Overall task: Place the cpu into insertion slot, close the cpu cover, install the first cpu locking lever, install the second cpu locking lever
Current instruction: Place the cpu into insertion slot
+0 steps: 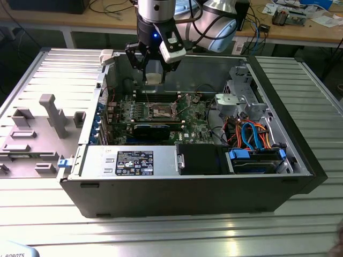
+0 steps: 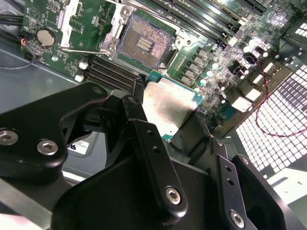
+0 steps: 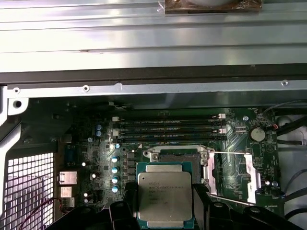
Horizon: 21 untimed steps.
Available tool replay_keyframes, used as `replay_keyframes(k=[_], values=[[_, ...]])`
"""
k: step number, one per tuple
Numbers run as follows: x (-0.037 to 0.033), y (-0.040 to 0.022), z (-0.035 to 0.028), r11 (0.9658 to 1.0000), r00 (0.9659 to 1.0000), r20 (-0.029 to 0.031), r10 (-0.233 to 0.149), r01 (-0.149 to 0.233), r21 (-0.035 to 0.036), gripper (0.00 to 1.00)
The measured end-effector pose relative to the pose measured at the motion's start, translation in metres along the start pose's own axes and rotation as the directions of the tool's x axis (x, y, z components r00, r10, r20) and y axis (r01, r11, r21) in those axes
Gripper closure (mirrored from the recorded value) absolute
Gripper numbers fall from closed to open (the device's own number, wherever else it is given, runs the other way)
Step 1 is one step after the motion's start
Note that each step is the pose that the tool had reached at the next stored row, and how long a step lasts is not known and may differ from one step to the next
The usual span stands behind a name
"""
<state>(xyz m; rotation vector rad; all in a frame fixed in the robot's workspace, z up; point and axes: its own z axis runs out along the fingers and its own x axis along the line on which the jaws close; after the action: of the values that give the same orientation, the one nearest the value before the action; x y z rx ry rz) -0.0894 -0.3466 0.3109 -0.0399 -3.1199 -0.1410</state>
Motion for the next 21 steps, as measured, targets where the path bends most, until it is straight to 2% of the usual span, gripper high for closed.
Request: replay_keyframes(k=[12, 14, 21], values=[[0.0000, -0.0002, 0.0025, 1.0000, 1.0000, 0.0000, 0.000, 0.000, 0.0000, 0.46], [0.0000, -0.0005, 0.0057, 1.0000, 1.0000, 0.0000, 0.000, 0.000, -0.0001, 0.46], [0.0000, -0.0006, 0.0065, 1.0000, 1.0000, 0.0000, 0.000, 0.000, 0.0000, 0.46]])
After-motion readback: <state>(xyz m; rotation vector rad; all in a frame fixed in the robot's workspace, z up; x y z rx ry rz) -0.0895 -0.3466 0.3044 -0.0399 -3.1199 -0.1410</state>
